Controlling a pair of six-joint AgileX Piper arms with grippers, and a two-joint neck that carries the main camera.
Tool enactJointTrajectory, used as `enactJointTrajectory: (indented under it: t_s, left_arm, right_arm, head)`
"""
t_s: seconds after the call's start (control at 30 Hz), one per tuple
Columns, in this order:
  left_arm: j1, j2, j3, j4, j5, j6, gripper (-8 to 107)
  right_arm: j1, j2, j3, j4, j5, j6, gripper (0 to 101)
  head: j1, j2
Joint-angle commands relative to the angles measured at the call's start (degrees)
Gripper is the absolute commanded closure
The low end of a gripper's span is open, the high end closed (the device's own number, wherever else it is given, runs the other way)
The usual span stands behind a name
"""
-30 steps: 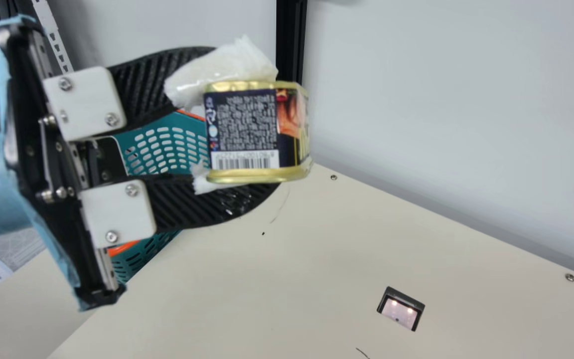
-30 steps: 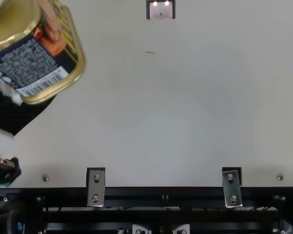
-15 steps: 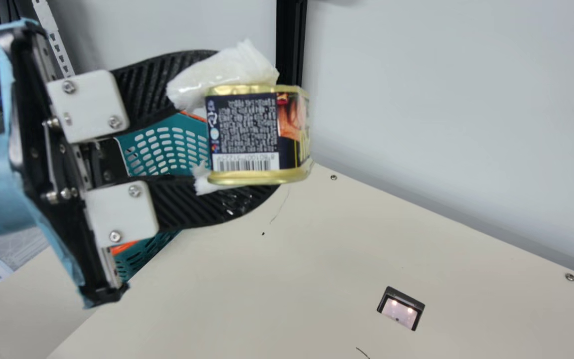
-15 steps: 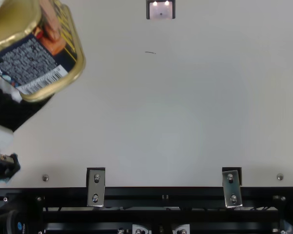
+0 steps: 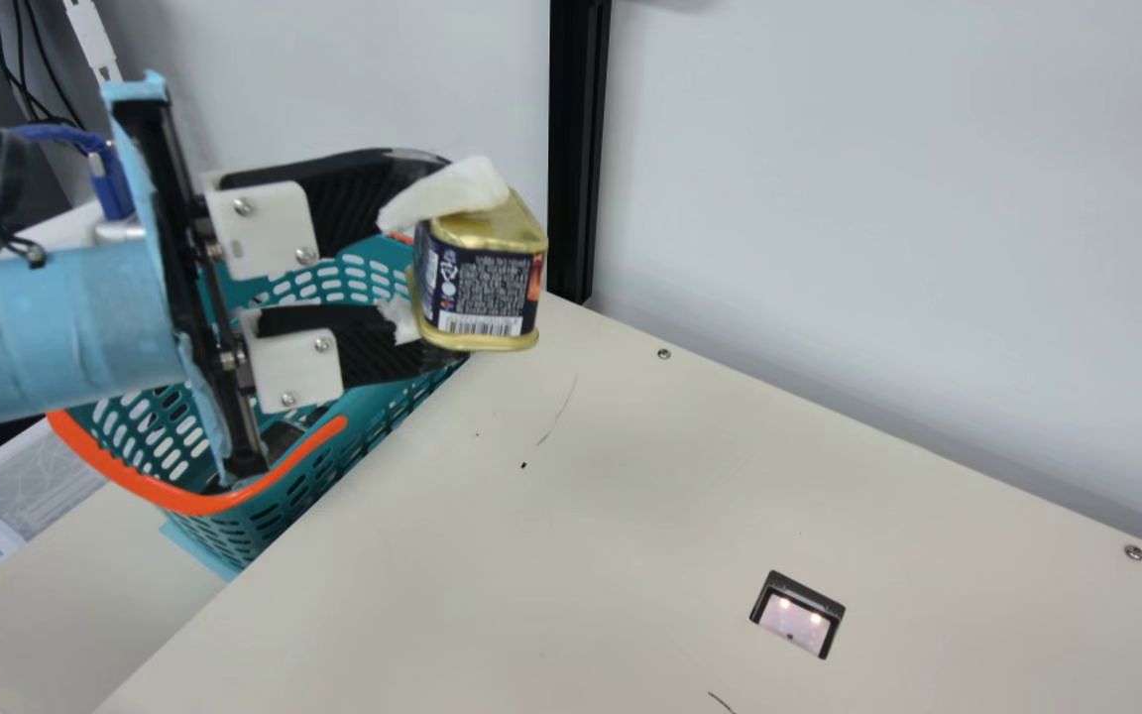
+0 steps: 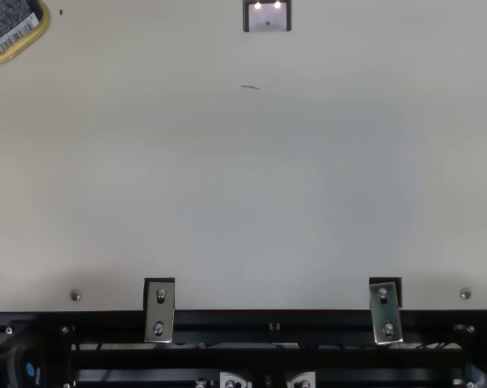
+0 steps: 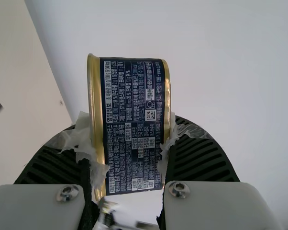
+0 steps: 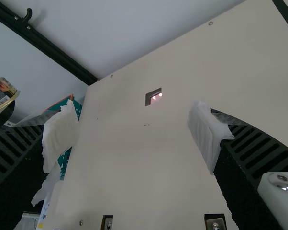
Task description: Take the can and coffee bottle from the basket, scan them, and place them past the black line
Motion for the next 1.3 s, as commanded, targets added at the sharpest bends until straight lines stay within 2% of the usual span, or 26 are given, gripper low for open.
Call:
enactJointTrajectory:
  t_s: [0.0,0.2,0.4,0.73,0.93,0.97,1.0,1.17,1.27]
  left_arm:
    - [-1.4,0.5,-0.6,3.4,-5.0,10.2,89]
    - [-7.6,1.5,-1.4,7.4,-15.5,21.2,89]
    - [-16.5,0.9,-0.1,8.8,-27.9,30.7,89]
    - [-37.2,-1.8,5.3,12.0,-52.9,49.2,89]
    - [-50.3,-0.8,9.9,20.4,-64.6,49.7,89]
    - [-52.0,-0.1,10.9,21.8,-66.0,48.5,89]
    - [-45.1,-0.9,9.4,18.4,-59.6,50.9,89]
    - [-51.6,0.0,10.7,21.7,-65.8,50.2,89]
    - [-51.9,0.0,10.7,21.4,-66.1,50.2,89]
  right_arm:
    - [0.0,0.0,0.0,0.0,0.0,0.0,0]
    - [0.0,0.0,0.0,0.0,0.0,0.0,0]
    - [0.0,0.0,0.0,0.0,0.0,0.0,0]
    - [0.0,0.0,0.0,0.0,0.0,0.0,0]
    - [0.0,0.0,0.0,0.0,0.0,0.0,0]
    - [0.0,0.0,0.0,0.0,0.0,0.0,0]
    - [0.0,0.0,0.0,0.0,0.0,0.0,0]
    - [0.0,0.0,0.0,0.0,0.0,0.0,0]
    - [0.0,0.0,0.0,0.0,0.0,0.0,0]
  head:
    - [-2.1,0.8]
    - [-2.1,0.8]
    - [-2.1,0.8]
    - [-2.1,0.8]
    - [-2.1,0.8]
    - [-2.1,0.7]
    - [-2.1,0.7]
    - [-1.8,0.0]
    - [-1.0,-1.2]
